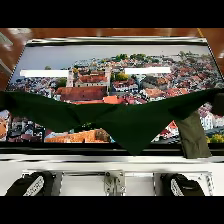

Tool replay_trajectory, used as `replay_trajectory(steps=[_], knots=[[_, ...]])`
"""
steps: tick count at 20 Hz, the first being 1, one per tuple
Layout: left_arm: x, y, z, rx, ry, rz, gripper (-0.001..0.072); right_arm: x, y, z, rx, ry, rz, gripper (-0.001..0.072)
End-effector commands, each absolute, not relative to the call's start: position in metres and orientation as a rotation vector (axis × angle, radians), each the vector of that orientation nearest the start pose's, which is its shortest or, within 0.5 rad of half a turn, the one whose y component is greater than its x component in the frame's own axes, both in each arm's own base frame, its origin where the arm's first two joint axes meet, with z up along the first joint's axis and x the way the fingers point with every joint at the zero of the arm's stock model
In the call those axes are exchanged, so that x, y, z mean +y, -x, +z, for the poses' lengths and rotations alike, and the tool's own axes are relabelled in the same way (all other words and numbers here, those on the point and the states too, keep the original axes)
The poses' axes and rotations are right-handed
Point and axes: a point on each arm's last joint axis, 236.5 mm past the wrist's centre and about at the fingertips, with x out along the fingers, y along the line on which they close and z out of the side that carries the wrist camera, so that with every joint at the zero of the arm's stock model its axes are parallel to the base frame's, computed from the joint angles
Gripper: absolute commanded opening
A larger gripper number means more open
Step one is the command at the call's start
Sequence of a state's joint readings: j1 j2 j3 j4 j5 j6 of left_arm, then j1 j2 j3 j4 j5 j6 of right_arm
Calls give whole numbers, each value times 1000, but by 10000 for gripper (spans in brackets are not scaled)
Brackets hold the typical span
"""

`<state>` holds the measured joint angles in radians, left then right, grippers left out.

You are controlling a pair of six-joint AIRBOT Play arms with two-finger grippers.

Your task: Fold the shirts.

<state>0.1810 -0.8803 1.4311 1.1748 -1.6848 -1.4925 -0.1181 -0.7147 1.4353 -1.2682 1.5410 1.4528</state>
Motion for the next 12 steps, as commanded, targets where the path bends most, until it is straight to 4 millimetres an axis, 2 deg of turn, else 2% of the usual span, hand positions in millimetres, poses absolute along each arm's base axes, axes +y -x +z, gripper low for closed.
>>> replay_trajectory(steps=[1,3,5,6,8,12], knots=[[-62,-274,120,1227,316,-285,40,54,-264,180,1018,-189,259,64],[-78,-272,62,1305,387,-296,40,60,-277,131,1082,-265,263,65],[-100,-272,20,1328,512,-310,40,53,-303,93,1076,-309,214,64],[-106,-279,5,1304,574,-294,40,49,-320,79,1058,-333,187,64],[-104,-296,-19,1252,651,-230,40,47,-353,58,1038,-394,161,64],[-97,-322,-65,1263,751,-125,41,56,-407,6,1037,-613,125,65]])
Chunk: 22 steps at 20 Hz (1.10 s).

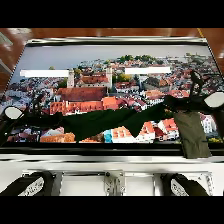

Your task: Fold the shirts.

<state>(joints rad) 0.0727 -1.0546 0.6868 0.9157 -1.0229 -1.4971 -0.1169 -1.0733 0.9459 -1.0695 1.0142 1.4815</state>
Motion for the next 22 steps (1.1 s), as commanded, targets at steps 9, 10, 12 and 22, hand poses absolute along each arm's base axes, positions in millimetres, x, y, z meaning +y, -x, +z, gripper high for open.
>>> replay_trajectory(steps=[9,10,12,22], knots=[[-79,-293,-65,1442,765,-246,652,85,-415,-24,1104,-752,218,65],[-70,-280,-67,1476,708,-236,549,87,-412,-24,1116,-745,229,65],[-42,-262,-71,1500,570,-144,454,92,-404,-25,1148,-736,257,65],[-129,-227,-111,1501,734,-191,607,93,-401,-27,1155,-699,281,65]])
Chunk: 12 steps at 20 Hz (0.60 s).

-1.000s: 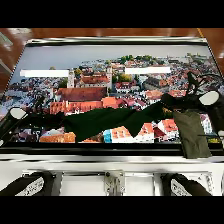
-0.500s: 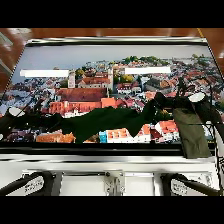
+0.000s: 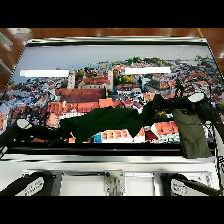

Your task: Fold the shirts.

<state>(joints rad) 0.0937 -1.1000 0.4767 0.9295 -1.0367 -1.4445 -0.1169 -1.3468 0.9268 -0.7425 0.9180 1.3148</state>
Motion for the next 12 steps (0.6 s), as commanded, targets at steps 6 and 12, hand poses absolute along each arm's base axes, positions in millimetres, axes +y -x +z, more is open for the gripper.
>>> replay_trajectory(steps=[6,12], knots=[[-169,-246,-118,1427,779,-203,605,95,-397,-27,1172,-701,293,66],[-191,-240,-112,1464,787,-301,40,99,-392,-27,1193,-705,309,65]])
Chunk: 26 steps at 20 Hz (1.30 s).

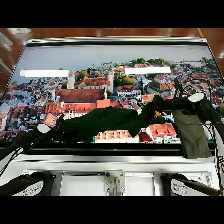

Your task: Fold the shirts.

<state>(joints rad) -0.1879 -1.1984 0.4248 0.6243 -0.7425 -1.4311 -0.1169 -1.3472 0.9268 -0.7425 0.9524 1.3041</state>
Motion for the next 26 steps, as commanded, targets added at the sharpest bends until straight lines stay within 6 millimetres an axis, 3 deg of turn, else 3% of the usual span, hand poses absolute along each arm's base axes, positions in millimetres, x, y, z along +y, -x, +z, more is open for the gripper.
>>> replay_trajectory(steps=[1,3,5,6,8,10,12,13,15,17,21,26], knots=[[-195,-245,-97,1445,771,-360,40,100,-390,-24,1195,-703,317,66],[-195,-269,-46,1327,725,-469,39,101,-388,-6,1164,-679,343,65],[-181,-306,41,1093,655,-540,39,100,-393,41,1055,-607,384,65],[-167,-323,102,927,610,-564,40,98,-396,74,977,-562,400,65],[-127,-336,234,569,506,-547,40,91,-401,166,750,-444,416,65],[-82,-317,350,279,404,-450,40,77,-389,270,481,-297,383,65],[-53,-280,423,121,279,-337,40,59,-358,356,257,-158,307,65],[-45,-265,442,93,223,-281,40,51,-338,387,179,-123,268,65],[-29,-246,457,90,184,-163,40,43,-303,417,108,-96,216,65],[-16,-243,452,110,219,-87,40,38,-282,415,128,-66,184,65],[15,-254,396,272,248,11,40,14,-271,345,427,15,92,65],[38,-283,297,459,422,25,40,-22,-283,274,736,21,-35,65]])
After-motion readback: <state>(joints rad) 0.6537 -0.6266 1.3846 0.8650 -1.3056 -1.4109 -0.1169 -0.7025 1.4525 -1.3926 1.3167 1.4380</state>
